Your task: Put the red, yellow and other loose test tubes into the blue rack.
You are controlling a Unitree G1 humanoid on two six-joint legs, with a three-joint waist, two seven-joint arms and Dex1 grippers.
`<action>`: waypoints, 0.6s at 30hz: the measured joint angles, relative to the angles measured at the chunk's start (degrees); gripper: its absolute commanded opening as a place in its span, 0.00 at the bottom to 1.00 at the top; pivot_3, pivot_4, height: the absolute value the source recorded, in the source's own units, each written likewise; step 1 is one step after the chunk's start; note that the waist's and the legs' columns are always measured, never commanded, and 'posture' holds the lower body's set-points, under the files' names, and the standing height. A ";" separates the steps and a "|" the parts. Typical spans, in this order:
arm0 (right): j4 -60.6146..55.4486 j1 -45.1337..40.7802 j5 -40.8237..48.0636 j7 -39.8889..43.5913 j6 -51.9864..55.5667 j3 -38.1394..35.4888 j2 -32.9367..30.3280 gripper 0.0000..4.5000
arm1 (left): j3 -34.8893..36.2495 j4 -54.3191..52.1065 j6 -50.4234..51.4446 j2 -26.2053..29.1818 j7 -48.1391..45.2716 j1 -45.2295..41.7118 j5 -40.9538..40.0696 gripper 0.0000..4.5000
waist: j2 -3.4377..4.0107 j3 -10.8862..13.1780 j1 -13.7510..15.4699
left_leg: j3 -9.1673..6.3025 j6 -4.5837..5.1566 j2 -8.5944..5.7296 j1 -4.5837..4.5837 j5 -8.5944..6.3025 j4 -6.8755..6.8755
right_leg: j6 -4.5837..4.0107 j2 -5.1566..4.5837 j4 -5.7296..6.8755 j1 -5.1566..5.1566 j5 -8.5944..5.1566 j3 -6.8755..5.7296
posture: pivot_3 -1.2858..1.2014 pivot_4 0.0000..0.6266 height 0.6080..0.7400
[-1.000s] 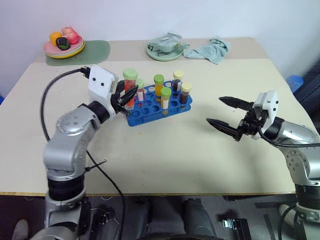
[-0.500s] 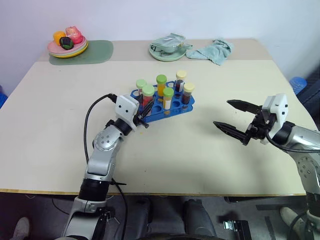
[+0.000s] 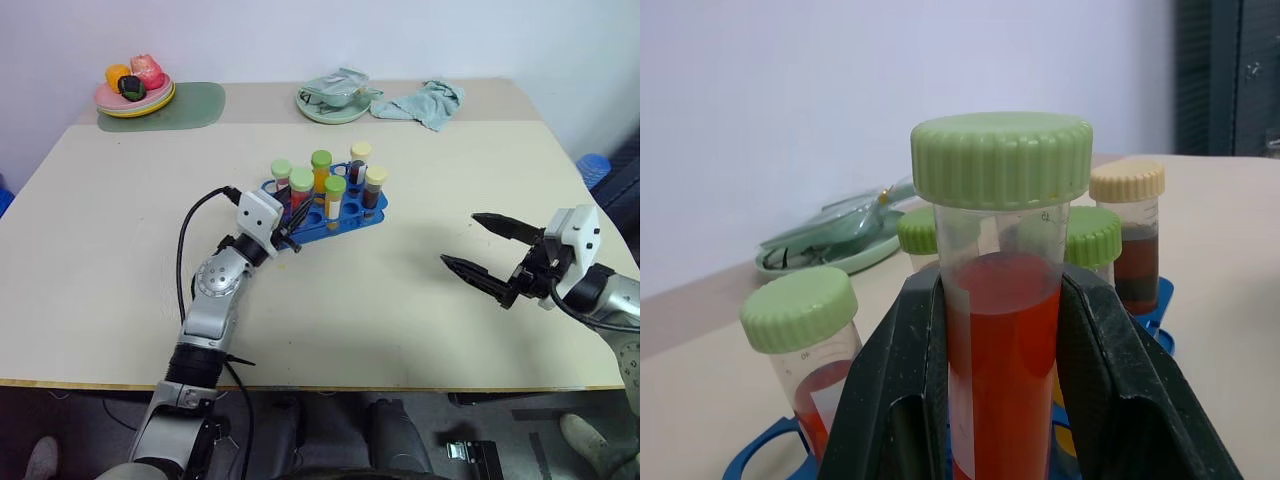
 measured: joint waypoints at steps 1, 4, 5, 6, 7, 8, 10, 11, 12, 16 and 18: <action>0.00 0.00 -0.01 -0.03 0.00 0.00 0.02 1.00 | 0.10 -0.69 0.46 0.06 -0.05 0.45 -0.22 0.26 | 0.01 -0.01 0.01 | 0.00 0.00 0.00 0.00 0.00 -0.01 | 0.00 0.00 0.00 0.00 0.00 0.00 | 0.52 0.24 1.00; 0.04 -0.12 -0.02 0.00 -0.09 0.00 0.07 1.00 | 0.13 -1.91 1.27 0.27 -0.09 1.27 -0.74 0.26 | 0.00 -0.02 0.08 | 0.00 0.00 0.00 0.02 0.00 0.00 | 0.00 0.00 -0.02 0.05 0.00 0.00 | 0.52 0.24 1.00; 0.06 -0.19 -0.02 0.02 -0.13 0.00 0.07 1.00 | 0.14 -2.17 1.54 0.34 -0.08 1.39 -0.84 0.26 | 0.00 -0.02 0.08 | 0.00 0.01 0.00 0.03 0.00 0.00 | 0.00 0.00 -0.02 0.06 0.00 0.00 | 0.52 0.24 1.00; 0.11 -0.35 -0.03 0.08 -0.19 0.01 0.07 1.00 | 0.14 -2.62 2.10 0.41 -0.05 1.46 -0.93 0.26 | 0.00 -0.03 0.08 | 0.00 0.01 0.00 0.04 0.00 0.00 | 0.00 0.00 -0.02 0.06 0.00 0.00 | 0.52 0.24 1.00; 0.16 -0.46 -0.03 0.12 -0.27 0.01 0.07 1.00 | 0.15 -3.06 2.41 0.42 0.01 1.60 -1.01 0.26 | 0.00 -0.03 0.08 | 0.00 0.01 0.00 0.04 -0.01 0.00 | 0.00 0.00 -0.02 0.07 0.00 0.00 | 0.52 0.24 1.00; 0.24 -0.58 -0.03 0.17 -0.37 0.01 0.07 1.00 | 0.18 -3.36 2.74 0.43 0.07 1.89 -1.18 0.26 | 0.00 -0.03 0.06 | 0.00 0.01 0.00 0.05 -0.01 -0.01 | 0.00 0.00 -0.02 0.07 0.00 0.00 | 0.52 0.24 1.00; 0.73 -0.68 -0.05 0.26 -0.65 0.02 0.07 1.00 | 0.19 -3.84 3.24 0.42 0.29 2.19 -1.28 0.26 | 0.00 -0.04 0.08 | 0.00 0.01 0.00 0.06 -0.01 -0.01 | 0.00 0.00 -0.02 0.09 0.00 0.00 | 0.52 0.24 1.00; 1.07 -0.71 -0.06 0.31 -0.76 0.03 0.07 1.00 | 0.19 -3.92 3.33 0.42 0.50 2.26 -1.27 0.26 | 0.00 -0.05 0.08 | 0.00 0.02 0.00 0.08 -0.01 -0.01 | 0.00 0.00 -0.03 0.11 0.00 0.00 | 0.52 0.24 1.00; 1.27 -0.71 -0.09 0.36 -0.91 0.09 0.08 1.00 | 0.19 -3.84 3.36 0.42 0.96 2.20 -1.24 0.26 | 0.00 -0.05 0.08 | 0.00 0.02 0.00 0.09 -0.01 -0.01 | 0.00 0.00 -0.03 0.11 0.00 0.00 | 0.52 0.24 1.00; 1.37 -1.12 -0.12 0.54 -1.21 1.03 0.15 1.00 | 0.23 -1.20 4.27 0.18 2.92 -0.06 -0.82 0.26 | 0.01 -0.08 0.07 | 0.00 0.23 0.00 0.17 -0.13 -0.01 | 0.00 0.00 -0.03 0.18 0.00 0.00 | 0.52 0.24 1.00; 1.37 -1.16 -0.12 0.54 -1.23 1.22 0.17 1.00 | 0.33 -0.22 4.85 -0.37 4.03 -1.10 -0.81 0.26 | 0.00 -0.09 0.10 | 0.00 0.26 0.00 0.22 -0.15 -0.02 | 0.01 0.00 -0.05 0.25 0.00 0.00 | 0.52 0.24 1.00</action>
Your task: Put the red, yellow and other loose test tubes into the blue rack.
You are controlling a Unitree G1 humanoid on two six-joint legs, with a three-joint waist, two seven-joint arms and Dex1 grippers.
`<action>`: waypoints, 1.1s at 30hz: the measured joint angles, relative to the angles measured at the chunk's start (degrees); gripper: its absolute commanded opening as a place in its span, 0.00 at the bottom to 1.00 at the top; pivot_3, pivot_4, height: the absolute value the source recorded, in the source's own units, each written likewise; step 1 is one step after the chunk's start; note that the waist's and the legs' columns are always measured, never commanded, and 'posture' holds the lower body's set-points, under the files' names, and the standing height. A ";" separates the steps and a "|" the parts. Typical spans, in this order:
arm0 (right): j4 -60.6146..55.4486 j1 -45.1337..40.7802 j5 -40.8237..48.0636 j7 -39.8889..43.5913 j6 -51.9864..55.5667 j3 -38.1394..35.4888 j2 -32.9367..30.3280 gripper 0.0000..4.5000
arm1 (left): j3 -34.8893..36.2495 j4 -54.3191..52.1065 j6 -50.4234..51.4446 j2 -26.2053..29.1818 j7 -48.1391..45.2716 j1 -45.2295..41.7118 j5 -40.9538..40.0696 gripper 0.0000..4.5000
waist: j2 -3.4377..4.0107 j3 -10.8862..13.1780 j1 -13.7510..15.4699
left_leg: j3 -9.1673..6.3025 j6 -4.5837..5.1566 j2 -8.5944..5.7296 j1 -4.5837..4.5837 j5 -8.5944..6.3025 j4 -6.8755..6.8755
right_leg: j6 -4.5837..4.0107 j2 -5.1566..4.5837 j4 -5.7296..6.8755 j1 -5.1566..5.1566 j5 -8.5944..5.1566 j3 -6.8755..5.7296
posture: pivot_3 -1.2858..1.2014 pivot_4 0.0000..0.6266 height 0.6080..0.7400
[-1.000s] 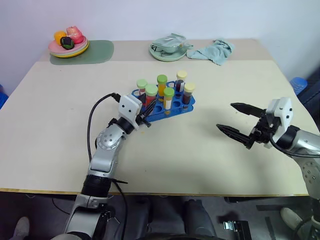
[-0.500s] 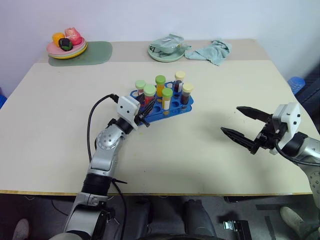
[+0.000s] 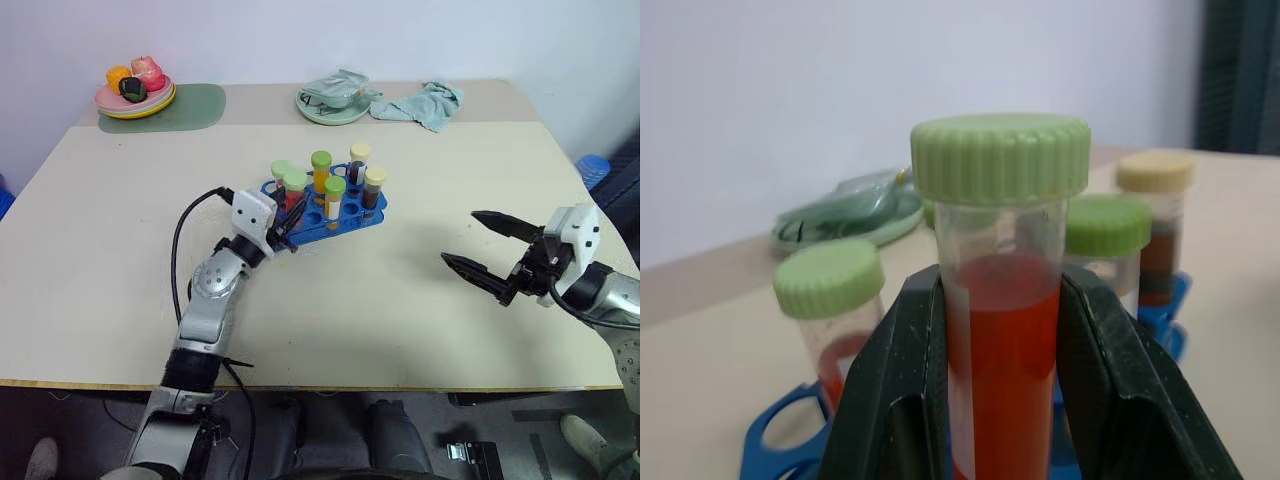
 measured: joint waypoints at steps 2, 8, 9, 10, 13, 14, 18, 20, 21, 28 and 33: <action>0.00 0.00 0.00 -0.01 -0.02 0.00 0.00 1.00 | 0.40 0.78 0.06 -0.15 0.97 -0.48 0.09 0.26 | 0.00 0.00 0.00 | 0.00 0.01 0.00 0.11 -0.01 -0.02 | 0.00 0.00 0.00 0.09 0.00 0.00 | 0.52 0.24 1.00; 0.00 0.07 0.00 -0.18 -0.06 -0.01 0.00 1.00 | 0.89 1.08 0.08 -0.11 1.37 -0.50 0.21 0.26 | 0.01 -0.02 0.01 | 0.01 0.06 0.00 0.20 -0.04 -0.05 | 0.01 -0.01 -0.04 0.19 -0.01 0.01 | 0.52 0.24 1.00; 0.00 0.11 0.01 -0.28 -0.06 -0.01 0.00 1.00 | 0.82 1.00 0.07 -0.11 1.09 -0.42 0.19 0.26 | 0.01 -0.03 0.01 | 0.01 0.06 0.00 0.22 -0.04 -0.06 | 0.01 -0.01 -0.05 0.20 -0.01 0.01 | 0.52 0.24 1.00; 0.00 0.18 0.01 -0.37 -0.06 -0.01 0.00 1.00 | 0.67 0.90 0.05 -0.14 0.72 -0.31 0.16 0.26 | 0.02 -0.03 0.01 | 0.01 0.06 0.00 0.22 -0.04 -0.06 | 0.01 -0.01 -0.05 0.21 -0.01 0.01 | 0.52 0.24 1.00; -0.02 0.38 0.01 -0.47 -0.08 -0.01 0.03 1.00 | 0.24 0.21 0.03 -0.42 -0.69 0.26 -0.39 0.26 | 0.02 -0.04 0.00 | 0.01 0.07 0.00 0.23 -0.05 -0.06 | 0.01 -0.01 -0.07 0.23 -0.01 0.01 | 0.52 0.24 1.00; -0.02 0.47 0.01 -0.47 -0.13 0.00 0.07 1.00 | -0.09 -0.33 0.08 -0.55 -1.51 0.72 -0.70 0.26 | 0.02 -0.04 0.01 | 0.01 0.07 0.00 0.23 -0.05 -0.06 | 0.01 -0.01 -0.07 0.23 -0.01 0.01 | 0.52 0.24 1.00; -0.02 0.63 -0.01 -0.47 -0.48 -0.01 0.11 1.00 | -1.63 -0.21 2.30 -0.89 -3.93 3.62 -1.10 0.26 | -0.01 -0.02 0.03 | 0.01 0.12 0.00 0.20 -0.07 -0.07 | 0.01 -0.01 -0.08 0.21 -0.01 0.01 | 0.52 0.24 1.00; -0.02 0.63 -0.01 -0.48 -0.58 -0.01 0.12 1.00 | -1.79 -0.22 2.51 -0.99 -4.21 3.61 -1.14 0.26 | -0.01 -0.01 0.13 | 0.00 0.12 0.00 0.20 -0.08 -0.06 | 0.01 -0.01 -0.09 0.21 -0.01 0.01 | 0.52 0.24 1.00; -0.02 0.65 -0.01 -0.48 -0.60 -0.01 0.13 1.00 | -1.77 -0.22 2.54 -0.96 -4.23 3.61 -1.14 0.26 | -0.02 -0.01 0.11 | 0.00 0.12 0.00 0.20 -0.08 -0.07 | 0.01 -0.01 -0.09 0.21 -0.01 0.01 | 0.52 0.24 1.00; -0.02 0.67 -0.02 -0.56 -0.62 -0.01 0.15 1.00 | -1.76 0.20 2.44 -0.76 -3.90 3.23 -0.54 0.43 | -0.01 -0.01 0.08 | 0.01 0.12 0.00 0.20 -0.08 -0.07 | 0.01 -0.01 -0.10 0.21 -0.01 0.01 | 0.52 0.24 1.00; -0.02 0.63 -0.05 -0.83 -0.62 0.04 0.18 1.00 | -1.65 1.39 2.49 -0.94 -4.20 3.06 -1.17 0.94 | -0.02 -0.01 0.04 | 0.01 0.13 0.00 0.20 -0.09 -0.08 | 0.01 -0.01 -0.10 0.20 -0.01 0.01 | 0.52 0.24 1.00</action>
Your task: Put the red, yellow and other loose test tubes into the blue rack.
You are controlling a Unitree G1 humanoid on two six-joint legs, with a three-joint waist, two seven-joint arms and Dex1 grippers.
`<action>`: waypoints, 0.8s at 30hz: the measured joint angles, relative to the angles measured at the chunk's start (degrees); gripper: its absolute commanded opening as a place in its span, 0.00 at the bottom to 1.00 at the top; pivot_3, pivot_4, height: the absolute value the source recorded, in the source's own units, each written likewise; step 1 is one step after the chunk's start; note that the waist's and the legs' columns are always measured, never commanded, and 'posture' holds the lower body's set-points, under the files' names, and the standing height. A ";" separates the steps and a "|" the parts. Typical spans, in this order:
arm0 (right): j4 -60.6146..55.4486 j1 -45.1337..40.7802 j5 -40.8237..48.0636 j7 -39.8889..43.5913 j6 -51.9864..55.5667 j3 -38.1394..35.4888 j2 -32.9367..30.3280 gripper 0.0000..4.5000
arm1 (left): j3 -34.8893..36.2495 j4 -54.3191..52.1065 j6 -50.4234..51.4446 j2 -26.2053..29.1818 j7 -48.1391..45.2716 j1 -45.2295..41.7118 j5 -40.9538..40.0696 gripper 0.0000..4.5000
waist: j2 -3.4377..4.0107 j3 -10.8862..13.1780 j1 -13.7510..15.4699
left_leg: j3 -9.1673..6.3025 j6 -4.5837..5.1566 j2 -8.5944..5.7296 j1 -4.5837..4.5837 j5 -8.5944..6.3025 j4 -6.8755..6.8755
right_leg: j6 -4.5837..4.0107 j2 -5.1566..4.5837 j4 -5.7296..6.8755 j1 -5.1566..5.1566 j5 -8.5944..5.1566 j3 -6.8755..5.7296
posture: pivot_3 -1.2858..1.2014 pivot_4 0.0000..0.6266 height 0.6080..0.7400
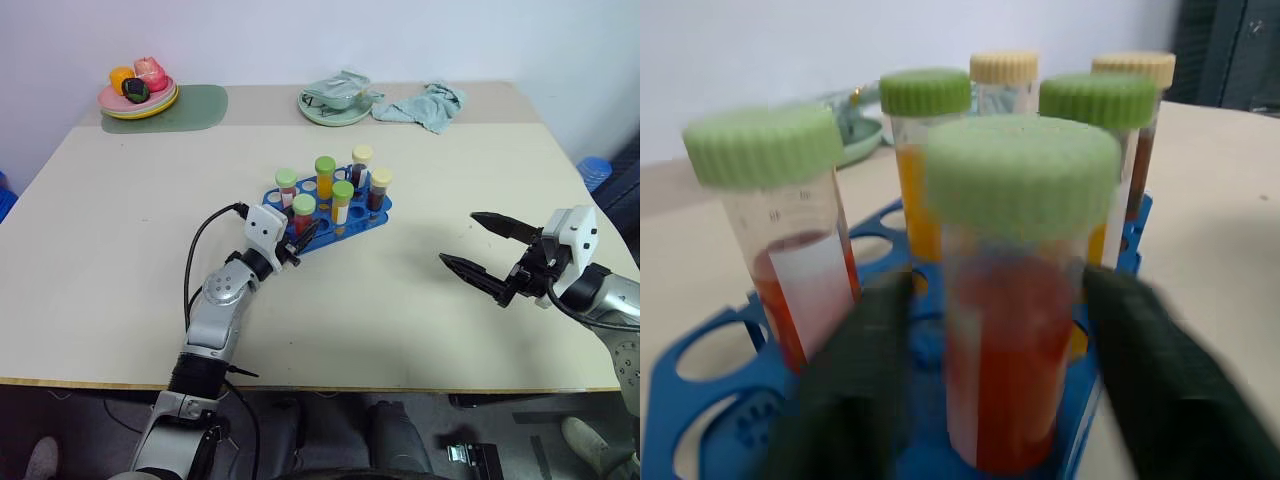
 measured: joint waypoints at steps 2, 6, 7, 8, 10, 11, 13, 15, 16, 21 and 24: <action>0.00 0.00 -0.02 -0.11 0.00 0.07 0.04 1.00 | -0.01 -0.01 -0.58 0.08 0.99 0.00 0.91 0.99 | 0.00 0.00 0.01 | 0.00 0.00 0.00 0.00 0.00 -0.01 | 0.00 0.00 0.00 0.00 0.00 0.00 | 0.52 0.24 1.00; 0.00 -0.01 -0.06 -0.10 -0.05 0.25 0.18 1.00 | -0.02 -2.56 1.05 0.71 2.49 1.34 1.80 0.99 | 0.00 0.00 -0.09 | 0.00 0.00 0.01 0.00 0.00 -0.04 | 0.00 0.00 -0.01 -0.02 0.00 0.01 | 0.52 0.24 1.00; 0.00 0.00 -0.11 -0.08 -0.08 0.37 0.25 1.00 | 0.00 -4.16 2.60 1.58 2.18 2.24 1.55 0.99 | 0.00 0.00 -0.11 | 0.00 0.00 0.01 0.00 -0.01 -0.05 | 0.00 0.01 0.00 -0.04 0.00 0.01 | 0.52 0.24 1.00; 0.01 0.03 -0.16 -0.05 -0.11 0.43 0.28 1.00 | 0.10 -5.00 3.28 2.17 1.96 2.83 1.31 0.99 | 0.01 0.00 -0.10 | 0.00 0.00 0.02 0.00 0.00 -0.06 | 0.00 0.02 0.00 -0.05 0.00 0.01 | 0.52 0.24 1.00; 0.10 0.05 -0.37 0.17 -0.51 0.74 0.41 1.00 | 0.71 -6.51 3.36 3.96 0.30 4.14 0.53 0.99 | 0.01 0.00 -0.07 | 0.00 0.00 0.02 0.00 0.00 -0.06 | 0.00 0.01 0.00 -0.05 0.00 0.01 | 0.52 0.24 1.00; 0.28 0.05 -0.44 0.31 -0.70 0.96 0.48 1.00 | 1.32 -6.89 3.04 4.44 -1.42 4.59 -0.99 0.99 | 0.01 0.00 -0.05 | 0.00 0.00 0.02 0.00 0.00 -0.06 | 0.00 0.01 -0.01 -0.04 0.00 0.01 | 0.52 0.24 1.00; 1.46 0.12 -1.05 0.60 -1.49 1.60 0.91 1.00 | 2.59 -7.83 0.86 5.42 -6.25 6.33 -4.89 0.99 | 0.02 0.00 -0.07 | 0.00 0.00 0.02 0.00 -0.01 -0.05 | -0.01 0.00 -0.03 -0.04 -0.01 0.01 | 0.52 0.24 1.00; 2.54 0.12 -1.69 0.96 -2.13 2.10 1.05 1.00 | 3.58 -7.98 -0.78 5.63 -7.37 7.22 -5.69 0.99 | 0.01 0.00 0.04 | 0.00 0.00 0.01 0.00 -0.01 -0.06 | -0.01 0.00 -0.04 -0.03 -0.01 0.01 | 0.52 0.24 1.00; 2.95 0.14 -2.12 1.17 -2.73 2.18 1.27 1.00 | 3.92 -8.02 -1.08 6.15 -7.65 7.58 -5.89 0.99 | 0.01 0.00 0.01 | 0.00 0.01 0.02 0.00 -0.01 -0.06 | -0.01 0.00 -0.04 -0.02 -0.01 0.01 | 0.52 0.24 1.00; 6.97 1.42 -3.51 3.13 -6.63 2.41 2.19 1.00 | 7.04 -10.71 0.07 12.07 -13.17 11.70 -10.61 0.99 | 0.05 0.00 -0.16 | 0.00 0.03 0.03 0.01 -0.03 -0.11 | -0.01 0.00 -0.05 -0.06 -0.01 0.01 | 0.52 0.24 1.00; 9.09 2.54 -4.47 4.85 -8.61 2.35 2.05 1.00 | 8.51 -12.12 0.53 14.76 -16.16 13.93 -12.80 0.99 | 0.05 0.00 -0.09 | 0.00 0.04 0.03 0.01 -0.04 -0.11 | -0.02 0.00 -0.05 -0.04 -0.01 0.01 | 0.52 0.24 1.00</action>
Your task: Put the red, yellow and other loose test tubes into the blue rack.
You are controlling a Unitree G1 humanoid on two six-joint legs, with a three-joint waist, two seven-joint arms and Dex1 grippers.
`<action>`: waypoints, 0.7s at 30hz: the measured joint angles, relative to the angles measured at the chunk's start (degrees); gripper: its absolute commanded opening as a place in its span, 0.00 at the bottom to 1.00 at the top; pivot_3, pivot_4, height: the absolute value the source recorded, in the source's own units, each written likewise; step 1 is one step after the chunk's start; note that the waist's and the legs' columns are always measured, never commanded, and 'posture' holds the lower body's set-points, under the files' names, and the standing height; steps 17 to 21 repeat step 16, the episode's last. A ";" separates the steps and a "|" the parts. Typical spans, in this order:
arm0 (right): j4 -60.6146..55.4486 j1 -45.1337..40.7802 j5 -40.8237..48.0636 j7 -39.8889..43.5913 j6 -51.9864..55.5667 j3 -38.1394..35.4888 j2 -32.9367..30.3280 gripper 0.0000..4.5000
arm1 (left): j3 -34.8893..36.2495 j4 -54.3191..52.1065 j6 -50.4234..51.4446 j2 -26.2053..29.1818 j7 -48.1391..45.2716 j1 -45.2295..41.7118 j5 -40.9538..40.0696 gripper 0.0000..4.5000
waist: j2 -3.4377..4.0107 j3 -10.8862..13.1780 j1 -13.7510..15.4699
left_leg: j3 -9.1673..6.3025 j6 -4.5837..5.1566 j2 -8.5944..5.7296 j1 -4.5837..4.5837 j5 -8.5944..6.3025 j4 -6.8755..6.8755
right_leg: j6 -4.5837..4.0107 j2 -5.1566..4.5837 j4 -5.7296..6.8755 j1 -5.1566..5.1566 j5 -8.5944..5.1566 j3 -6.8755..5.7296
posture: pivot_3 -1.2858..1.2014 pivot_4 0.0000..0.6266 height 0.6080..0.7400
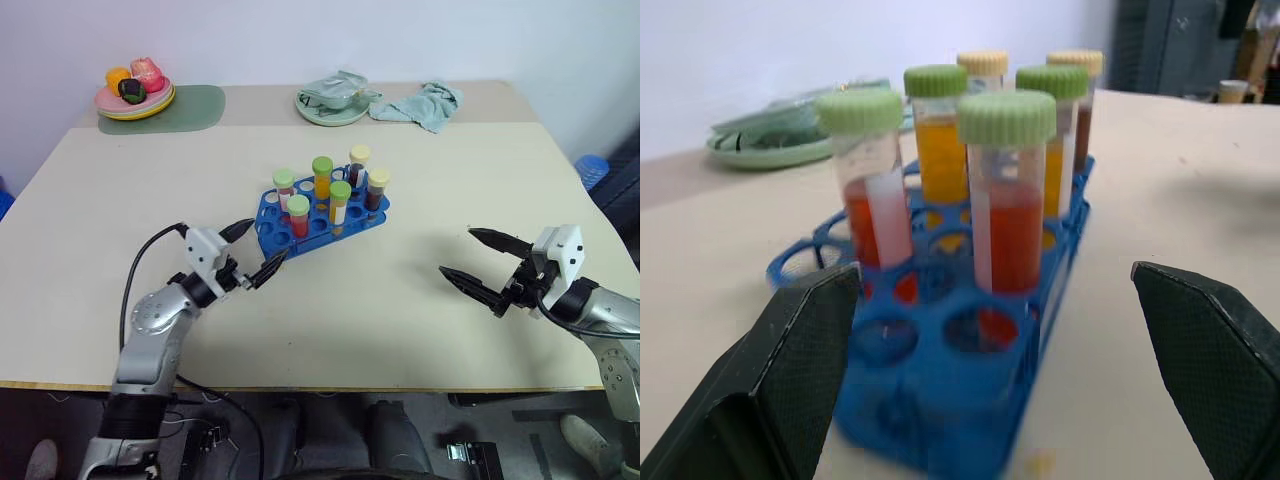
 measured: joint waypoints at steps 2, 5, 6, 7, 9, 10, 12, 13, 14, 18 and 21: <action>1.33 1.01 -0.15 1.35 -0.97 -0.52 -0.40 1.00 | 0.56 -0.71 0.02 2.86 -3.38 1.56 -1.54 0.99 | 0.00 0.00 0.04 | 0.00 0.02 0.00 -0.01 -0.01 0.00 | 0.00 0.00 -0.01 0.01 0.00 0.00 | 0.52 0.24 1.00; 2.78 3.42 -0.32 3.00 -2.07 -2.92 -1.91 1.00 | 2.83 -1.20 -0.64 7.13 -9.10 3.55 -4.03 0.99 | 0.03 0.01 0.00 | 0.00 0.02 0.00 0.00 -0.03 -0.02 | -0.01 -0.01 -0.03 0.00 -0.01 0.00 | 0.52 0.24 1.00; 3.25 3.92 -0.34 3.41 -2.33 -3.66 -2.33 1.00 | 3.58 -1.36 -0.57 7.76 -10.04 3.82 -4.73 0.99 | 0.04 0.01 0.00 | 0.00 0.03 0.00 0.00 -0.03 -0.02 | -0.01 -0.01 -0.03 0.01 -0.01 0.00 | 0.52 0.24 1.00; 3.77 4.57 -0.33 3.92 -2.64 -4.78 -2.54 1.00 | 4.38 -1.75 -0.44 8.26 -11.01 4.12 -5.83 0.99 | 0.04 0.01 0.02 | 0.00 0.03 0.01 0.00 -0.04 -0.02 | -0.01 -0.01 -0.04 0.02 -0.01 0.00 | 0.52 0.24 1.00; 4.33 5.66 -0.29 4.83 -3.18 -6.11 -2.70 1.00 | 4.95 -2.84 0.22 9.02 -12.43 4.83 -7.24 0.99 | 0.04 0.01 0.02 | 0.00 0.05 0.01 0.00 -0.04 -0.03 | -0.01 -0.02 -0.05 0.02 -0.01 0.00 | 0.52 0.24 1.00; 4.33 6.74 -0.26 5.37 -3.43 -6.96 -2.78 1.00 | 4.97 -3.61 0.63 9.73 -13.29 5.46 -7.84 0.99 | 0.04 0.01 0.04 | 0.00 0.05 0.01 0.00 -0.05 -0.04 | -0.02 -0.02 -0.06 0.02 -0.01 0.00 | 0.52 0.24 1.00; 4.59 8.67 -0.21 6.31 -3.61 -8.66 -3.09 1.00 | 5.01 -4.66 1.87 10.83 -14.12 6.35 -8.70 0.99 | 0.04 0.02 0.01 | 0.00 0.06 0.01 0.00 -0.06 -0.05 | -0.02 -0.02 -0.07 0.02 -0.01 0.01 | 0.52 0.24 1.00; 4.76 9.15 -0.15 6.64 -3.72 -9.33 -3.10 1.00 | 5.07 -5.02 2.36 10.88 -14.35 6.48 -9.11 0.99 | 0.04 0.02 0.01 | 0.00 0.06 0.01 0.00 -0.06 -0.05 | -0.02 -0.02 -0.07 0.03 -0.01 0.01 | 0.52 0.24 1.00; 4.96 9.28 -0.11 6.94 -3.81 -9.67 -3.11 1.00 | 5.06 -5.32 2.83 10.89 -14.43 6.48 -9.15 0.99 | 0.04 0.02 0.01 | 0.00 0.06 0.01 0.00 -0.06 -0.05 | -0.02 -0.02 -0.07 0.03 -0.01 0.00 | 0.52 0.24 1.00; 5.53 9.75 -0.10 7.61 -4.35 -10.11 -3.11 1.00 | 5.05 -5.76 3.06 10.94 -14.52 6.43 -9.15 0.99 | 0.04 0.02 -0.01 | 0.00 0.06 0.02 0.01 -0.06 -0.06 | -0.02 -0.02 -0.07 0.03 -0.01 0.00 | 0.52 0.24 1.00; 5.53 9.75 -0.10 7.61 -4.35 -10.11 -3.11 1.00 | 5.05 -5.76 3.06 10.94 -14.52 6.43 -9.15 0.99 | 0.04 0.02 -0.01 | 0.00 0.06 0.02 0.01 -0.06 -0.06 | -0.02 -0.02 -0.07 0.03 -0.01 0.00 | 0.52 0.24 1.00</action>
